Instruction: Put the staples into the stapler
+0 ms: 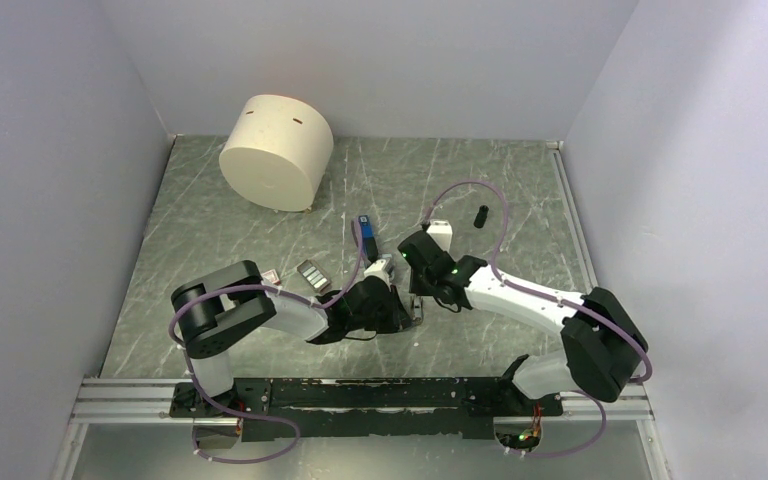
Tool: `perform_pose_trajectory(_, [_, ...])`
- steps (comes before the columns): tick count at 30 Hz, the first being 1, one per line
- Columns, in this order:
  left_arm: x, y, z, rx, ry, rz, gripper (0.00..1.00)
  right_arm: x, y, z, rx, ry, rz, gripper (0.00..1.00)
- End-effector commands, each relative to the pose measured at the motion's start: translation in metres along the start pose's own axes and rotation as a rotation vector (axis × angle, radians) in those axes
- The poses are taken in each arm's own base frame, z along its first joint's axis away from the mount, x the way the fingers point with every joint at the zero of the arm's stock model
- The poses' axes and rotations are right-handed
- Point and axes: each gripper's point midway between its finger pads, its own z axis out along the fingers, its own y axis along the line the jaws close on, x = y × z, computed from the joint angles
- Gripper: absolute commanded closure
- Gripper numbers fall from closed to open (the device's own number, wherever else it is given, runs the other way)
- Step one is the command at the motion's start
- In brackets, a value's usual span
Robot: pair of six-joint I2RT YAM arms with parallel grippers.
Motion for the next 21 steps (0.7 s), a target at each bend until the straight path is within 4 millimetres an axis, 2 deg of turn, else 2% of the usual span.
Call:
perform_pose_trajectory(1, [0.019,0.055,0.004,-0.167,0.047,0.034,0.86,0.055,-0.011,-0.012,0.008,0.193,-0.049,0.85])
perform_pose_trajectory(8, [0.016,0.055,0.004,-0.175,0.038,0.041,0.87,0.072,-0.012,-0.017,0.008,0.248,-0.072,0.85])
perform_pose_trajectory(21, [0.012,0.054,0.003,-0.183,0.025,0.052,0.87,0.081,-0.013,-0.028,-0.004,0.296,-0.071,0.85])
